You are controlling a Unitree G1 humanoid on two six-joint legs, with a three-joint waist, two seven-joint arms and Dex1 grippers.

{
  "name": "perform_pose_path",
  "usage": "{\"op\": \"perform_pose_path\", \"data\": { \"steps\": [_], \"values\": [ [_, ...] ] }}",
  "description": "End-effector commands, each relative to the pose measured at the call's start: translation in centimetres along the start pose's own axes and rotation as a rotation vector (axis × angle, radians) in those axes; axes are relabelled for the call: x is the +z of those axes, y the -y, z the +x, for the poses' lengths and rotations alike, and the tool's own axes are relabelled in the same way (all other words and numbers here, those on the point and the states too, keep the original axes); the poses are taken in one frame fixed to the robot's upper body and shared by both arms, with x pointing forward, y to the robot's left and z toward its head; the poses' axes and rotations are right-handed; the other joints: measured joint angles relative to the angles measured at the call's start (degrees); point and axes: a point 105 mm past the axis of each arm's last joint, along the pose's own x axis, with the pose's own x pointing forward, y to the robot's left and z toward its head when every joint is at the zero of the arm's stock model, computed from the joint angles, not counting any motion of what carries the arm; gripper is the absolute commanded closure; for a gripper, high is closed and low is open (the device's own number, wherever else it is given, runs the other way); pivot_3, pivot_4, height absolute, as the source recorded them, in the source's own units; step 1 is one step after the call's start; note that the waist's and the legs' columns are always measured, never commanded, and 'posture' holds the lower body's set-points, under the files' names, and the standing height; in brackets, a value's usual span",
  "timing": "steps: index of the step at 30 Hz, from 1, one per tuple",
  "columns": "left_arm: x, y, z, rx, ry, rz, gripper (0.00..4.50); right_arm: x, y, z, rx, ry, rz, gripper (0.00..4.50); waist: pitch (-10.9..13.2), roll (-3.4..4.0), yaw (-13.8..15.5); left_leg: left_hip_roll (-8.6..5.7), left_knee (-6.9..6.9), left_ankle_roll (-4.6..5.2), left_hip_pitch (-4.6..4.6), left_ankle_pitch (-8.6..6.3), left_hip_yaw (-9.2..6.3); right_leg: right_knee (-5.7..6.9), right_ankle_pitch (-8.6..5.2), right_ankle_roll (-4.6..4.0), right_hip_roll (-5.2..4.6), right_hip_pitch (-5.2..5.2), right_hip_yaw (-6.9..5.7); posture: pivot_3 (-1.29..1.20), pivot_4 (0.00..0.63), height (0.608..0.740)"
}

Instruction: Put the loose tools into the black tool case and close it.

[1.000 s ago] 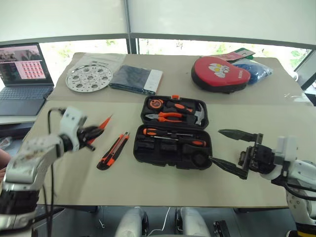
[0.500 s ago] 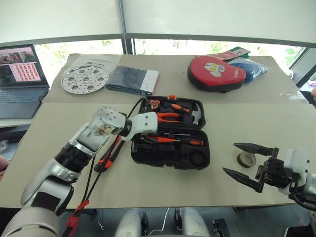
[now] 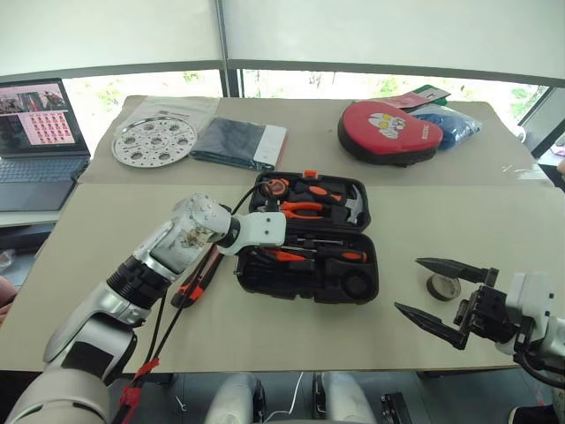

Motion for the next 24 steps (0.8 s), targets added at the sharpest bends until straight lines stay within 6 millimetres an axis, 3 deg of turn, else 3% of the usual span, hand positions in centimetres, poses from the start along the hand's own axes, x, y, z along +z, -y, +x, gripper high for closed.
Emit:
{"op": "perform_pose_path", "data": {
  "steps": [1,3,10,13,16,19,24],
  "values": [
    [-1.0,1.3,0.7,-0.07,-0.062,-0.018,3.95,1.2,0.1,0.3,0.0,0.03,-0.048,0.0,0.0,0.0,0.0,0.0,0.0,0.0,0.0,0.0,0.0,0.0,0.0,0.0,0.0,0.0,0.0,0.0,0.15,0.74],
    [-1.1,1.0,0.6,-0.042,-0.05,-0.041,3.95,1.3,0.1,0.5,0.003,0.037,-0.047,0.0,0.0,0.0,-0.1,0.0,0.0,0.0,0.02,0.0,0.0,0.0,0.0,0.0,0.0,0.02,0.0,0.0,0.15,0.74],
    [3.2,-0.1,-1.1,0.02,0.256,-0.071,1.46,1.3,0.0,0.7,0.018,0.051,-0.031,0.0,0.0,-0.01,0.0,0.0,0.04,0.01,-0.01,0.0,-0.01,0.0,0.0,0.01,-0.02,0.01,0.01,0.0,0.15,0.74],
    [4.8,-0.8,-2.8,0.059,0.388,-0.065,1.46,1.2,0.0,0.7,0.026,0.057,-0.017,0.0,0.0,-0.01,0.2,0.01,0.12,0.03,-0.05,-0.01,-0.05,0.02,0.0,0.01,-0.07,0.01,-0.04,0.0,0.15,0.74],
    [3.1,-1.4,-3.9,0.114,0.446,-0.093,1.46,1.3,0.3,0.9,0.02,0.075,-0.017,0.0,0.0,-0.01,0.1,0.0,0.12,0.03,-0.01,-0.02,-0.05,0.02,0.01,0.01,-0.08,0.04,-0.02,0.0,0.15,0.74],
    [1.7,-1.9,-3.7,0.148,0.506,-0.154,2.21,1.5,0.3,1.4,0.023,0.095,-0.017,0.0,0.0,0.0,-0.2,0.0,0.08,0.0,0.06,0.0,-0.04,0.05,0.01,0.01,-0.07,0.06,-0.02,0.0,0.15,0.74],
    [0.1,-1.7,-1.6,0.153,0.534,-0.218,4.09,1.8,0.1,2.3,0.044,0.112,-0.016,0.0,0.0,-0.01,0.3,-0.03,0.16,0.03,0.0,-0.02,-0.04,0.03,0.03,0.04,-0.08,0.09,-0.09,0.0,0.15,0.74]
  ]
}}
